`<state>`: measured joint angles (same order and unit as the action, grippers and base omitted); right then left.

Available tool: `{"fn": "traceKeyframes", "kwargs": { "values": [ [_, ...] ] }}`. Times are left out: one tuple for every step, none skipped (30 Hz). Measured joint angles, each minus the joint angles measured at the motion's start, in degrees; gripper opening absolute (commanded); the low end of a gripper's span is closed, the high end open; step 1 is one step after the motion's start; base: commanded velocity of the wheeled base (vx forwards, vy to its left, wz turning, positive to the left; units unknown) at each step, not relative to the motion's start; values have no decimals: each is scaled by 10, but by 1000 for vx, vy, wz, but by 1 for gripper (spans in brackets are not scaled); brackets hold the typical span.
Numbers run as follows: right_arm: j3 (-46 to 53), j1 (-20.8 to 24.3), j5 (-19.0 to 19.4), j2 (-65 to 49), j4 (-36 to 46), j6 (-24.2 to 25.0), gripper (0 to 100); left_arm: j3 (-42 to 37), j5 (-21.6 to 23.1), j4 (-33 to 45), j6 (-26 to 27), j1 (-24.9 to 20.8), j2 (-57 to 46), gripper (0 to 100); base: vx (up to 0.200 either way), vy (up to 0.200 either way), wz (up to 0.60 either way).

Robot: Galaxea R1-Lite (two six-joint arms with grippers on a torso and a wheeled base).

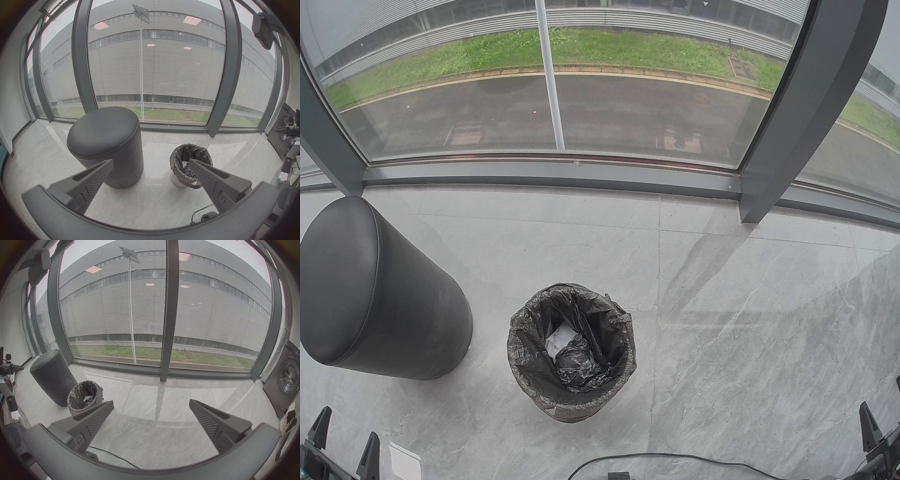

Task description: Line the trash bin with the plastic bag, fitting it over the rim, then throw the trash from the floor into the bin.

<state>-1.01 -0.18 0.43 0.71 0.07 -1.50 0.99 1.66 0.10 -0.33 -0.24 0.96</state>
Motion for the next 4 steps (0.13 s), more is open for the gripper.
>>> {"fn": "traceKeyframes", "kwargs": {
  "values": [
    [0,0,0,0,0,2,100,0,0,0,0,0,0,100,0,0,0],
    [0,0,0,0,0,5,100,0,0,0,0,0,0,100,0,0,0],
    [0,0,-1,0,1,6,100,0,0,0,0,0,0,100,0,0,0],
    [0,0,-1,0,1,8,100,0,0,0,0,0,0,100,0,0,0]
  ]
}}
